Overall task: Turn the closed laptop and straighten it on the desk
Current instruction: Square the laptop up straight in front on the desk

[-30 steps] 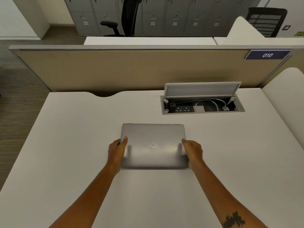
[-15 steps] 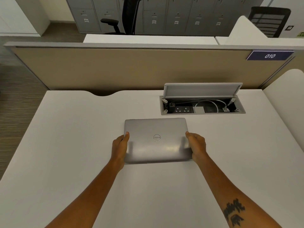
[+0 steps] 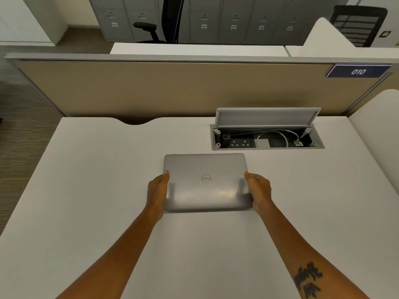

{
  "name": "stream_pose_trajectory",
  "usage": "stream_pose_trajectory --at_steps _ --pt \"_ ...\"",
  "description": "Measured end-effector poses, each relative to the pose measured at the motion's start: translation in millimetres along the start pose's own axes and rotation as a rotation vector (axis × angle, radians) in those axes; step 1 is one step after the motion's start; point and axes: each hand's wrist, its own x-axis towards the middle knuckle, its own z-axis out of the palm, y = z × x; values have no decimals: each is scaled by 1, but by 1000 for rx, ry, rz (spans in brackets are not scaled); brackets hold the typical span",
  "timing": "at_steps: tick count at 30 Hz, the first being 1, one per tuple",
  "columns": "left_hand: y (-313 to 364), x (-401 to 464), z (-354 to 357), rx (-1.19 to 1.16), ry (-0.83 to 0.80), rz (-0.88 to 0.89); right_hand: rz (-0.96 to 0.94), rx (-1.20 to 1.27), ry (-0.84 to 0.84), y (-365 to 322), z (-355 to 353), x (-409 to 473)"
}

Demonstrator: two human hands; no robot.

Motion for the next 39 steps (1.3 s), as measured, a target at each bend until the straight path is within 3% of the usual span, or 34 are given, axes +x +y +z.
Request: stream_pose_trajectory --at_steps 32,36,39 --pt "-11 11 -7 -20 -44 -13 -82 -96 -1 7 0 0" --pt "-11 11 -8 49 -67 57 -110 -170 -35 7 0 -5" --pt "-15 9 -14 236 -86 153 -150 -241 -60 8 0 -9"
